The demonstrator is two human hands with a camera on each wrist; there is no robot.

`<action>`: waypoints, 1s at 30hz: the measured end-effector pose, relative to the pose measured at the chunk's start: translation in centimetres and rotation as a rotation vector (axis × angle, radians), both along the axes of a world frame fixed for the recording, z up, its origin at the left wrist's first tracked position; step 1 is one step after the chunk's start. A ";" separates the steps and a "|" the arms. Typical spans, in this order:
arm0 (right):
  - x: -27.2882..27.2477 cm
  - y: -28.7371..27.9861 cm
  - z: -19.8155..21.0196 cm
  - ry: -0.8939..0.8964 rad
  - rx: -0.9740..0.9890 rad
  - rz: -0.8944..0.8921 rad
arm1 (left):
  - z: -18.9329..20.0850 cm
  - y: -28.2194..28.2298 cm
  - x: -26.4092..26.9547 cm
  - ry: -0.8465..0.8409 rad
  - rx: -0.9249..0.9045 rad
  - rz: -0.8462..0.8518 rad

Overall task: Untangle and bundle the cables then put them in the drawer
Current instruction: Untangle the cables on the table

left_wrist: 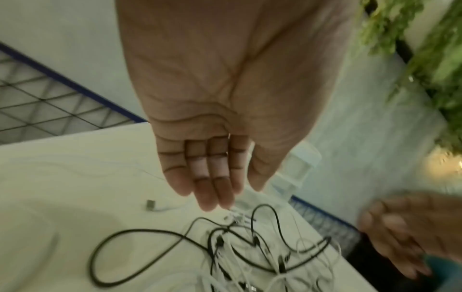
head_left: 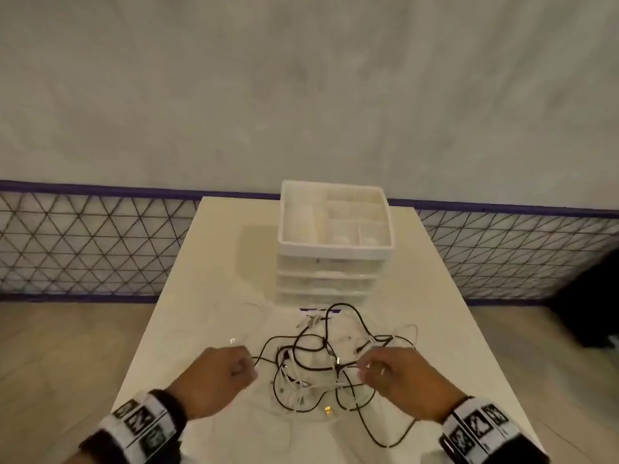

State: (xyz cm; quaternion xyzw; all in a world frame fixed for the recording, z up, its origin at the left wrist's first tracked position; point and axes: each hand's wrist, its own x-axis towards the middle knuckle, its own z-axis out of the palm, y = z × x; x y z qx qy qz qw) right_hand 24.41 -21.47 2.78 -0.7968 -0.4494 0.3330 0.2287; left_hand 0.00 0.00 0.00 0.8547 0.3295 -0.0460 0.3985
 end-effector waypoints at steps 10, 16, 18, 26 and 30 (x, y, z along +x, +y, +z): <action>-1.8 5.3 -10.9 -0.178 -0.319 -0.015 | -8.1 -3.0 6.0 0.382 0.122 -0.083; -2.0 5.0 -12.5 -0.200 -0.319 -0.034 | -9.6 -2.8 5.9 0.359 0.126 -0.104; -1.9 5.0 -12.5 -0.228 -0.311 -0.026 | -8.8 -1.2 6.1 0.310 0.236 -0.019; -1.2 5.0 -12.3 -0.221 -0.153 -0.092 | -10.2 6.8 4.2 0.352 0.159 0.226; -0.7 5.1 -11.5 -0.217 -0.214 -0.111 | -10.3 6.2 5.0 0.429 0.162 0.200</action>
